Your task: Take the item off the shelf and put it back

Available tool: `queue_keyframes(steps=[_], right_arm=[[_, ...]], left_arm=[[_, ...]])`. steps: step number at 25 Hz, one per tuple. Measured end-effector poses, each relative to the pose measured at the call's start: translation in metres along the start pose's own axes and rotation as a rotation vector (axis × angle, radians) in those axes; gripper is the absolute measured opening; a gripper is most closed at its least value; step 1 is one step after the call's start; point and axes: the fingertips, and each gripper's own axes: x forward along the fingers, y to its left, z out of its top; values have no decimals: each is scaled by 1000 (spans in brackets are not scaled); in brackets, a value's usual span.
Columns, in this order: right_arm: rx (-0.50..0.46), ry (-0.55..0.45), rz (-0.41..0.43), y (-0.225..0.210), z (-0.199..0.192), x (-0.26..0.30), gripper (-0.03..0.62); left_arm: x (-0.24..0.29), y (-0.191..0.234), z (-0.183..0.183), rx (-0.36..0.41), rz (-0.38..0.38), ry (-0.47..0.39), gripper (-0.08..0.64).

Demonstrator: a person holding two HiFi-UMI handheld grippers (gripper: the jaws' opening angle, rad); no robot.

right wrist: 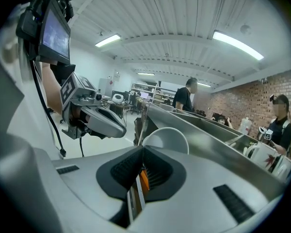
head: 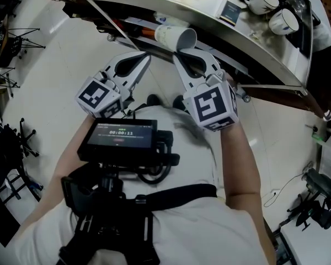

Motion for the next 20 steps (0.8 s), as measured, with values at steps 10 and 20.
queue_keyframes(steps=[10, 20], right_arm=[[2, -6, 0, 3, 3, 4, 17], [4, 4, -8, 2, -1, 1, 17]], left_arm=[[-4, 7, 1, -1, 7, -9, 2], [-3, 6, 3, -30, 3, -43, 3]])
